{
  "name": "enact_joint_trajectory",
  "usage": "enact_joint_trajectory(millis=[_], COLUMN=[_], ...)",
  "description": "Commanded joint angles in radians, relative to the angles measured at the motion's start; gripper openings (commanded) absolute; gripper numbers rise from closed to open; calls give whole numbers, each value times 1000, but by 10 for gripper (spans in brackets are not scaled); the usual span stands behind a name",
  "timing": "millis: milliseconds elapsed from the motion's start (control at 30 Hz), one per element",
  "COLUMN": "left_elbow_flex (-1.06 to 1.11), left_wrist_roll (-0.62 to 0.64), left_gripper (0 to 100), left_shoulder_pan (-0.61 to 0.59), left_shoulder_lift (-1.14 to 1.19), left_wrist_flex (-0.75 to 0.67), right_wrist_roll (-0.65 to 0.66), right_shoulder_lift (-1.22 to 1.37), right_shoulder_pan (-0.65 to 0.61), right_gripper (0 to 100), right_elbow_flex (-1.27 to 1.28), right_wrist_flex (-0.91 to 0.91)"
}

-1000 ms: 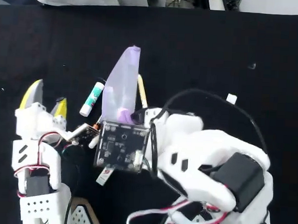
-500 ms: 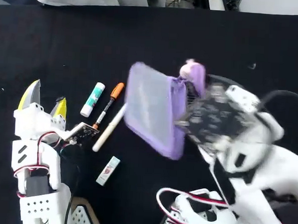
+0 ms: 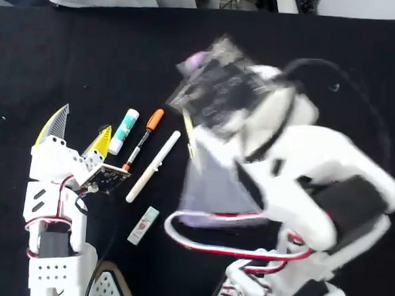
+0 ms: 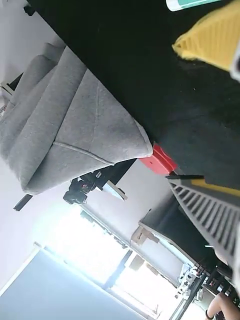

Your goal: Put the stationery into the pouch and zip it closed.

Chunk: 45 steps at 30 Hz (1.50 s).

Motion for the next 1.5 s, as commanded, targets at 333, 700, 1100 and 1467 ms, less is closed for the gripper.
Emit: enact_joint_trajectory(millis=[333, 700, 1100, 1467], left_elbow_flex=[-30, -530, -773, -736], left_wrist_roll=[14, 439, 686, 799], left_gripper=[364, 364, 364, 364], left_shoulder_pan=[13, 150, 312, 435], left_shoulder_lift=[-9, -5, -5, -2], left_wrist_flex=[3, 683, 976, 968], right_wrist_roll=[-37, -130, -150, -150], right_shoulder_lift=[41, 41, 39, 33], right_shoulder_pan=[-91, -69, -69, -74], right_gripper=[12, 11, 11, 11], right_elbow_flex=[-44, -41, 35, 51], right_wrist_flex=[-14, -86, -137, -137])
